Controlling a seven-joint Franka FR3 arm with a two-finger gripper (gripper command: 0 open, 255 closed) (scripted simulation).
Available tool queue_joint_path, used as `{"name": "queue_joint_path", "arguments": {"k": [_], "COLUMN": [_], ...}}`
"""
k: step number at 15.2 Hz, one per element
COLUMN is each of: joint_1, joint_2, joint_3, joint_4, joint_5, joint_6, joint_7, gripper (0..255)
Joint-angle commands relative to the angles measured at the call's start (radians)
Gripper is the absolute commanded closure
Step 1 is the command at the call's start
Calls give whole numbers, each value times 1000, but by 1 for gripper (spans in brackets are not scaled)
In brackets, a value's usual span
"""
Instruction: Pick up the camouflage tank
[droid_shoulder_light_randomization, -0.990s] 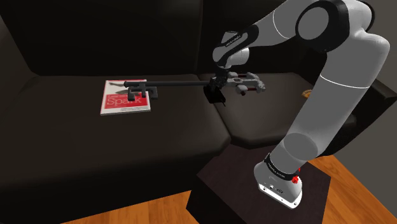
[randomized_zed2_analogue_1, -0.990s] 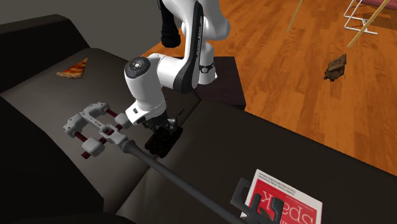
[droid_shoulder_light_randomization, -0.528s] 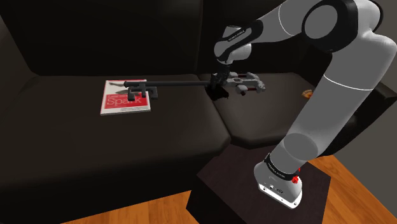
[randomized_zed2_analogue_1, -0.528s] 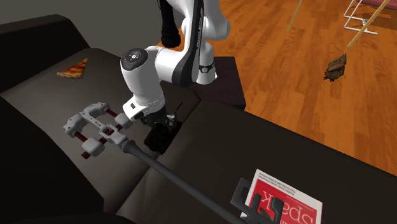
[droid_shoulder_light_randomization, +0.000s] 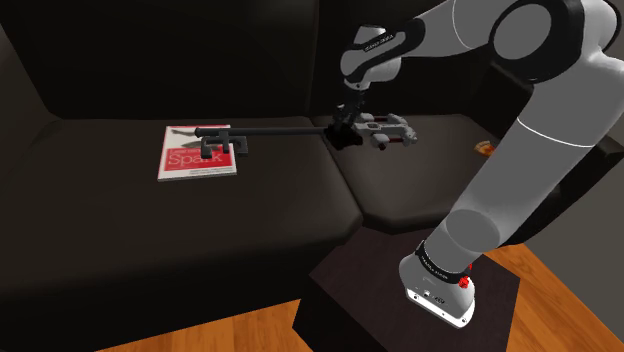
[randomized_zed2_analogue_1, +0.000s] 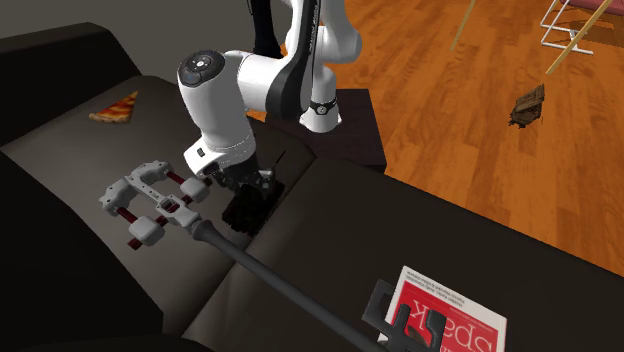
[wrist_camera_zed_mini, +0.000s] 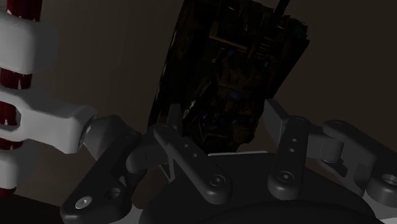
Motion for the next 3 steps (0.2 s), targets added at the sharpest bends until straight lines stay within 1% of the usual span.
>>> {"name": "queue_joint_path", "arguments": {"k": [1, 3], "joint_1": [1, 1], "joint_2": [-16, -17], "joint_3": [0, 0], "joint_4": [13, 14], "joint_5": [-6, -6], "joint_6": [-28, -30], "joint_7": [5, 5], "gripper": [255, 255]}}
